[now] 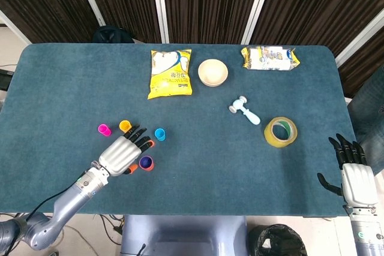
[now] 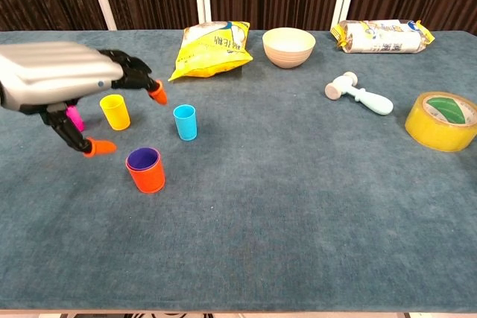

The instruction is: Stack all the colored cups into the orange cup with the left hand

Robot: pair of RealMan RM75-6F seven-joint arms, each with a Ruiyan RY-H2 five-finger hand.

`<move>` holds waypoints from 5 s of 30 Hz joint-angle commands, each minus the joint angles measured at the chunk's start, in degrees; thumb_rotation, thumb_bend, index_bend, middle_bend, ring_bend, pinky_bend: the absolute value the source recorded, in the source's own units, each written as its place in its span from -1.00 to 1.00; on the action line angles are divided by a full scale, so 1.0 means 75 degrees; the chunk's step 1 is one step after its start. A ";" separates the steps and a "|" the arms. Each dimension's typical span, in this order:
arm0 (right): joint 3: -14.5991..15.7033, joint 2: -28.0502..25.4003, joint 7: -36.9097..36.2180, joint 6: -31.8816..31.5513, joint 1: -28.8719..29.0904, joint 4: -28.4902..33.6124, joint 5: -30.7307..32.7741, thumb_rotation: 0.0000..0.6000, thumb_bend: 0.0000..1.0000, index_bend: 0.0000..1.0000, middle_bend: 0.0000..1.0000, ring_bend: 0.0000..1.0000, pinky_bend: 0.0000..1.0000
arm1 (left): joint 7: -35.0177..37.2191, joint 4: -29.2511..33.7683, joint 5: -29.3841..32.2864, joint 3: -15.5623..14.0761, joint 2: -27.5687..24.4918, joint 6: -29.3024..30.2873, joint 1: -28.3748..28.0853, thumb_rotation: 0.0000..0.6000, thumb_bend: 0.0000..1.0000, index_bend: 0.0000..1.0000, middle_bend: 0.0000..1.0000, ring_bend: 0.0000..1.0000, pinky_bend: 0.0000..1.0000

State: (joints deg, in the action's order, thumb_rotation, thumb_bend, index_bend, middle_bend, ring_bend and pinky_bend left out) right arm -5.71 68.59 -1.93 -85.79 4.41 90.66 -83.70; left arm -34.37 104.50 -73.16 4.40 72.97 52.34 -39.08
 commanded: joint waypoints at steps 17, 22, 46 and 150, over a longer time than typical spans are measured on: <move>0.0021 0.0046 0.0088 0.0025 0.0012 -0.0001 -0.0022 1.00 -0.35 -0.82 -0.91 -0.81 -1.00 | 0.1144 -0.1244 0.0759 0.0668 -0.0308 0.0507 0.0182 1.00 -0.53 -0.66 -0.66 -1.00 -1.00; 0.0023 0.0072 0.0126 0.0049 0.0018 -0.0006 -0.0001 1.00 -0.35 -0.82 -0.91 -0.81 -0.99 | 0.1499 -0.1919 0.1164 0.0752 -0.0045 0.0001 -0.0027 1.00 -0.53 -0.66 -0.66 -1.00 -1.00; -0.0016 0.0069 0.0113 0.0055 0.0007 -0.0015 0.0077 1.00 -0.35 -0.82 -0.91 -0.81 -0.99 | 0.1548 -0.3321 0.1409 0.0511 0.1002 -0.0803 -0.0603 1.00 -0.54 -0.43 -0.64 -1.00 -1.00; -0.0065 0.0118 0.0042 0.0113 0.0010 -0.0051 0.0179 1.00 -0.35 -0.82 -0.91 -0.81 -1.00 | -0.0643 0.0321 0.1115 -0.0477 0.0075 0.0081 -0.0961 1.00 -0.43 -0.19 -0.53 -1.00 -1.00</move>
State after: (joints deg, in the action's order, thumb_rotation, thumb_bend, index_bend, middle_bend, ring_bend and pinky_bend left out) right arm -6.20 69.48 -1.61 -84.94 4.49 90.28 -82.35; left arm -39.12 107.00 -64.88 0.88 73.43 53.03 -46.23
